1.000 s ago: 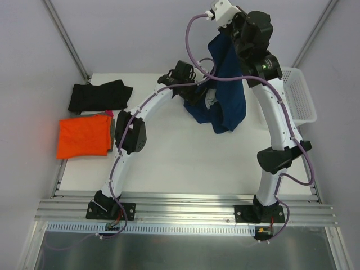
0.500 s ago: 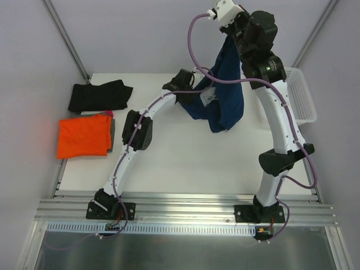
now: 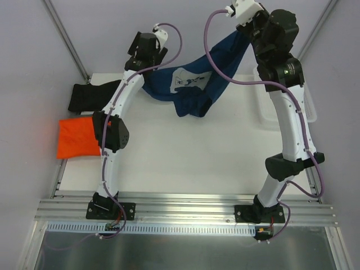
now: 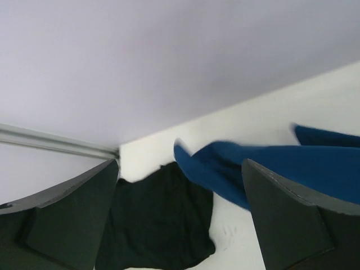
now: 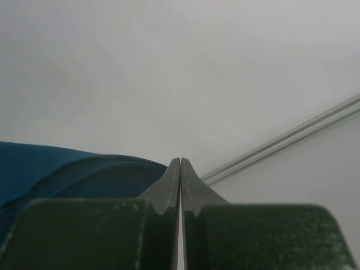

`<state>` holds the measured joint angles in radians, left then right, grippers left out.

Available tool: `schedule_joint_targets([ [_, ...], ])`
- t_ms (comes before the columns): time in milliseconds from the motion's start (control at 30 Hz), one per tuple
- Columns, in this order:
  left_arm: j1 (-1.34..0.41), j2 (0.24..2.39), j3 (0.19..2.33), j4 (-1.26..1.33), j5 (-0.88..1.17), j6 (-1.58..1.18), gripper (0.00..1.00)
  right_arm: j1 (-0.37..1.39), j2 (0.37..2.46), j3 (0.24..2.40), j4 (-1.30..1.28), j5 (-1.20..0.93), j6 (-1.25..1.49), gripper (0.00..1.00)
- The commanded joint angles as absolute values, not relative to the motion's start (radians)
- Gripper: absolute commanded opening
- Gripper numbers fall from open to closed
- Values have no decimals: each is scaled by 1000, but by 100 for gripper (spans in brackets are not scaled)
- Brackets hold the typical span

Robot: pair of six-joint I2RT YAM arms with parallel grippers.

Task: Fold and stack the t-shirts
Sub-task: Flatten the tshirt out

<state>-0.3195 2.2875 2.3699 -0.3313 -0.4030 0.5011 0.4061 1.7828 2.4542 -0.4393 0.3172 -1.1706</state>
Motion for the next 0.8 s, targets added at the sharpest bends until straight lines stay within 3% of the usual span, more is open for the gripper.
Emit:
schedule_joint_targets([
  [0, -362, 2067, 2352, -287, -411, 526, 93, 376, 1677, 2454, -410, 344, -1154, 1],
  [200, -360, 2022, 2352, -287, -420, 560, 96, 362, 1626, 2413, -419, 334, -1151, 1],
  [400, -387, 2006, 2101, -316, -243, 571, 96, 361, 1542, 2220, -511, 288, -1082, 0],
  [500, -377, 2043, 2072, -371, -33, 427, 96, 348, 1496, 2081, -561, 236, -999, 1],
  [600, -354, 2114, 2176, -460, 168, 214, 91, 350, 1491, 1988, -626, 170, -962, 0],
  [767, -342, 2088, 2164, -468, 105, 72, 90, 360, 1613, 2115, -643, 112, -916, 0],
])
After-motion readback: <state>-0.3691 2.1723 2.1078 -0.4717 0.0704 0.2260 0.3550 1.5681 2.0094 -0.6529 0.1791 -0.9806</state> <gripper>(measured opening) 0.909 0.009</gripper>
